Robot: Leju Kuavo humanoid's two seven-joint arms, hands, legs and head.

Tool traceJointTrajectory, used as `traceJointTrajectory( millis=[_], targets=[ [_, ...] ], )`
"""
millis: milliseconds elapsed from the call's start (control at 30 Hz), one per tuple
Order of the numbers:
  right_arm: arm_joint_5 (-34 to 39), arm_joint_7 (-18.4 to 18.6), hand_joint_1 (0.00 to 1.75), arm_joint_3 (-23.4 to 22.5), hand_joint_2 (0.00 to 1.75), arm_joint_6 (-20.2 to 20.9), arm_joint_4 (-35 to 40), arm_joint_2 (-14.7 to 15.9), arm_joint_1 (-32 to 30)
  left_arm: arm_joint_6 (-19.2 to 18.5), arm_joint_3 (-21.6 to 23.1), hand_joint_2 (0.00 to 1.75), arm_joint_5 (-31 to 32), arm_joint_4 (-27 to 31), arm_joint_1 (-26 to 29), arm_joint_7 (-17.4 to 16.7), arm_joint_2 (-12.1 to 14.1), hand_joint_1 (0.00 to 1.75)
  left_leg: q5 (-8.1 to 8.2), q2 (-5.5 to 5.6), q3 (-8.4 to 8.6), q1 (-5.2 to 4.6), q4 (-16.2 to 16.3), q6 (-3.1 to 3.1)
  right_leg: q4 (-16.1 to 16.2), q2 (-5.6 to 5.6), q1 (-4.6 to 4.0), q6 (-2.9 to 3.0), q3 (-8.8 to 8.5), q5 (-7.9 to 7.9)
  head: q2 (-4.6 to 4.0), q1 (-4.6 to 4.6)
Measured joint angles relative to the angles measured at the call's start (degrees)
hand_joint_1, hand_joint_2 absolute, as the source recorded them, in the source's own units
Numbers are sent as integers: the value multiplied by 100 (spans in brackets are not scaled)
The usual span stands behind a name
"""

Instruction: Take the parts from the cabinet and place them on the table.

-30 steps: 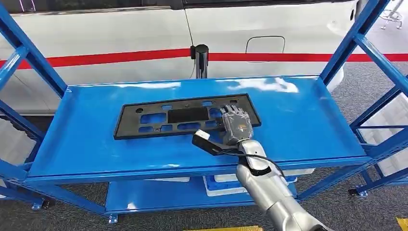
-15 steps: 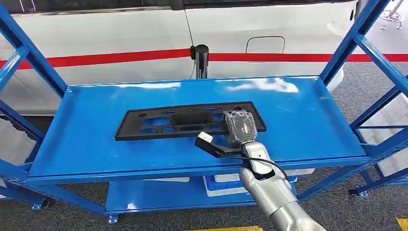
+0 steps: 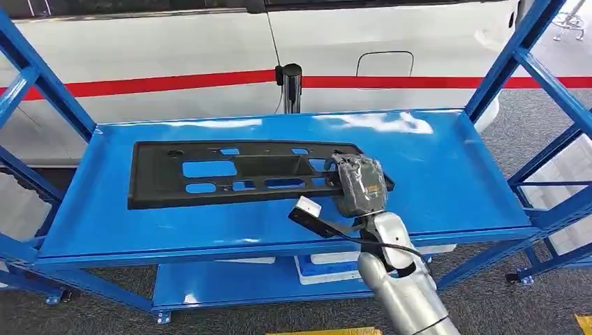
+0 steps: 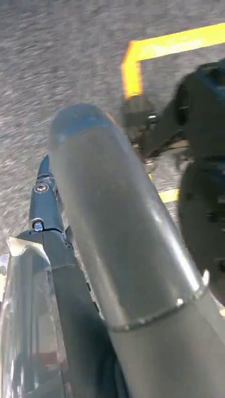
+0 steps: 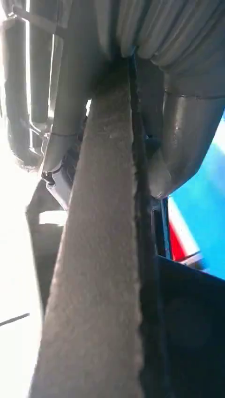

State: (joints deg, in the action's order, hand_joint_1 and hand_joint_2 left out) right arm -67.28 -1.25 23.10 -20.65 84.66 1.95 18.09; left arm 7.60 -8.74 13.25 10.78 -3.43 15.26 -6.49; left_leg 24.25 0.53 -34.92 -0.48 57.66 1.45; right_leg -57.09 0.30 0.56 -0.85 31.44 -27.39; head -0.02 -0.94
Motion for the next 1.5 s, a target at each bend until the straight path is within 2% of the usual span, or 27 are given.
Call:
traceJointTrajectory(
  millis=[100,133,200,400,433,533,567,600,700,800,900,933,1133,1233,1267,1300,1333,1367,1400,1433,1467,1500],
  targets=[
    [-107,-9,171,4,175,13,675,89,-159,-135,28,0,52,0,0,20,2,0,2,-1,-1,0,-1,1,0,1,0,0,2,0,0,-2],
    [-118,-9,169,4,175,20,842,116,-188,-157,28,175,57,0,-4,22,2,0,3,-2,0,0,-1,1,0,1,0,0,2,0,0,0],
    [-122,-9,175,4,175,20,992,149,-216,-170,31,175,59,0,-6,22,2,0,3,-3,0,0,-1,1,0,1,0,0,2,-1,0,0],
    [-122,-9,175,4,175,20,992,149,-216,-170,31,175,59,0,-6,22,2,0,3,-3,0,0,-1,1,0,1,0,0,2,-1,0,0],
    [-124,-9,169,4,175,20,1008,151,-220,-172,31,175,59,0,-6,22,2,0,3,-3,0,0,-1,1,0,1,0,0,3,-1,0,2],
    [-135,-9,171,4,175,20,1062,159,-230,-183,31,175,61,0,-5,22,2,0,3,-2,0,0,-1,1,0,1,0,0,2,-1,0,0],
    [-153,-13,166,4,175,20,1139,177,-244,-216,31,175,63,0,-5,22,2,0,3,-2,0,0,-1,1,0,1,0,0,2,-1,0,0],
    [-159,-17,171,4,175,15,1183,192,-253,-222,31,175,63,0,-4,22,2,0,3,-2,0,0,-1,1,0,0,0,0,1,0,0,0],
    [-242,-81,171,7,175,7,1656,396,-248,-290,33,175,70,0,-4,15,2,0,2,-1,0,0,0,2,0,0,0,-1,-2,1,0,0],
    [-131,-22,171,35,175,15,2053,474,-230,188,35,175,161,0,-5,-92,7,0,2,-1,-1,-1,0,2,0,0,0,-1,-2,1,0,0],
    [-89,48,171,46,175,13,2095,400,-176,348,33,175,175,0,-30,-453,26,0,2,-2,0,-1,-1,2,0,0,-1,-1,-1,0,0,0],
    [-78,57,171,46,175,0,2102,365,-177,330,33,175,175,0,-29,-463,33,0,2,-2,1,0,-1,2,0,0,-1,-1,-1,0,0,-2],
    [807,-125,171,39,175,-210,2110,185,-264,449,33,175,358,2,-87,-870,131,0,25,-1,-3,-9,17,32,7,1,42,-7,-7,1,0,0],
    [1527,-358,171,2,175,-210,2110,96,-296,451,33,175,352,2,-114,-986,188,0,51,0,-6,-23,37,72,8,0,79,-29,-16,-9,0,0],
    [1688,-426,171,2,175,-205,2110,65,-305,451,28,175,341,2,-114,-990,208,0,28,0,-6,-28,50,97,9,0,95,-64,-23,18,0,-2],
    [1846,-508,171,2,175,-199,2110,17,-317,455,20,175,325,2,-116,-992,225,0,25,1,-5,-30,49,103,29,1,105,-75,-31,25,0,-2],
    [2108,-635,171,2,175,-192,2110,-35,-336,475,17,175,304,2,-122,-992,232,0,-17,-6,25,-15,-30,150,39,1,68,-94,-42,29,0,-2],
    [2298,-730,171,0,175,-184,2108,-55,-373,490,13,175,295,2,-130,-990,234,0,-74,-33,70,47,-112,168,-54,-18,75,-84,-1,-69,0,0],
    [2480,-832,171,2,175,-181,2106,-92,-385,501,4,175,286,4,-134,-986,246,0,-83,-28,74,47,-138,178,-256,-22,56,-55,86,-221,0,4],
    [2577,-879,171,2,175,-179,2095,-129,-386,499,-15,175,271,4,-141,-986,265,0,-88,-33,63,52,-137,188,-636,-23,53,0,257,-440,0,48],
    [2599,-896,171,2,175,-179,2086,-158,-399,499,-29,175,269,4,-142,-986,275,0,-91,-36,51,47,-137,192,-1115,-22,57,43,467,-659,0,55],
    [2619,-907,171,2,175,-177,2065,-188,-429,499,-39,175,269,4,-141,-986,289,0,-96,-37,29,45,-133,192,-1516,-22,58,55,637,-802,0,48]
  ],
)
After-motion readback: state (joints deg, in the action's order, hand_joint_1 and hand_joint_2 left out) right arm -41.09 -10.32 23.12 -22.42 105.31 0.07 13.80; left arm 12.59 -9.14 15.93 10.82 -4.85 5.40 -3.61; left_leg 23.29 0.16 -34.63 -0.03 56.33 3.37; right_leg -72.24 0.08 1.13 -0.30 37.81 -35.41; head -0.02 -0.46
